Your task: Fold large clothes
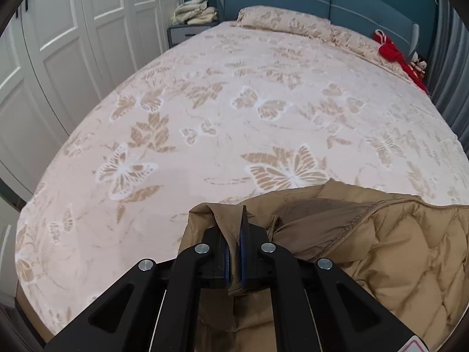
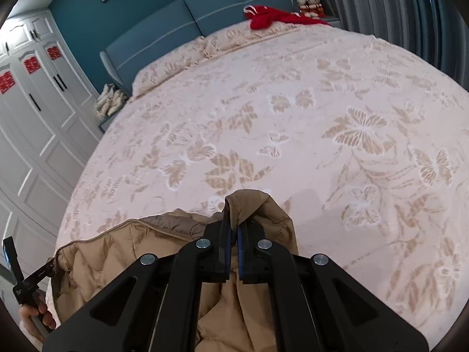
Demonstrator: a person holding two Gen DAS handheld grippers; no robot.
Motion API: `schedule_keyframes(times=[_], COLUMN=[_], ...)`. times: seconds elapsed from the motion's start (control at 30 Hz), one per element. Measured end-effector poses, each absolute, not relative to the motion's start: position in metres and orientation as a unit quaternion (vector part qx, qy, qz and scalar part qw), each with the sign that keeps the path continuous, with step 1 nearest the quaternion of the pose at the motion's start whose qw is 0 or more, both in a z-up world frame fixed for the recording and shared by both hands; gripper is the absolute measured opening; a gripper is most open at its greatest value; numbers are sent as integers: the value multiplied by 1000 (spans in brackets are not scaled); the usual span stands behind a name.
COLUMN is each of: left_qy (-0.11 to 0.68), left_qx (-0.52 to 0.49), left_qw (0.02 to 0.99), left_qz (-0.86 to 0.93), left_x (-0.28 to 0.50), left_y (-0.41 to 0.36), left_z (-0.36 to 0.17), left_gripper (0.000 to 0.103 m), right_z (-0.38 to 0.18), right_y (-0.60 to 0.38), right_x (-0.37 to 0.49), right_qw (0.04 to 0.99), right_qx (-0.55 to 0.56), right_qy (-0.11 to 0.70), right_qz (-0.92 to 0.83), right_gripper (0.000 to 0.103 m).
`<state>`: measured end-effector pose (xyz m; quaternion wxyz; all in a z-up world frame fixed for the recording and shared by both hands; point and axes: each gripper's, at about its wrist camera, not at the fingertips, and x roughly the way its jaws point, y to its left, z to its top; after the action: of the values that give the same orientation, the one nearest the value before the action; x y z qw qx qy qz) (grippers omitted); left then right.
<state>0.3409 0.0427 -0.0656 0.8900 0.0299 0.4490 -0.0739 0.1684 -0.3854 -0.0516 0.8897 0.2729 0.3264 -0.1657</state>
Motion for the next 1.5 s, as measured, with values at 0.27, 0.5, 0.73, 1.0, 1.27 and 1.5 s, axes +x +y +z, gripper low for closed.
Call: schedule_keyframes(times=[0.27, 0.5, 0.73, 1.0, 1.27, 1.5], left_qy=[464, 466, 447, 451, 380, 374], left_qx=[50, 55, 62, 49, 40, 39], left_qw=[882, 881, 891, 889, 924, 922], left_qz=[-65, -60, -59, -61, -13, -94], left_x=[356, 365, 363, 356, 295, 271], left_y=[28, 21, 15, 29, 92, 20], left_z=[-106, -135, -150, -129, -50, -22], left_gripper=[5, 9, 9, 21, 65, 63], right_z=[-96, -133, -154, -142, -60, -40], right_y=[-390, -388, -387, -396, -369, -280], right_x=[193, 204, 210, 204, 106, 133], right_qw=[876, 866, 865, 853, 907, 925], right_qx=[273, 270, 273, 289, 216, 164], right_qy=[355, 376, 376, 400, 315, 324], right_qz=[-182, -190, -190, -173, -180, -109], right_gripper=[2, 2, 2, 17, 56, 18])
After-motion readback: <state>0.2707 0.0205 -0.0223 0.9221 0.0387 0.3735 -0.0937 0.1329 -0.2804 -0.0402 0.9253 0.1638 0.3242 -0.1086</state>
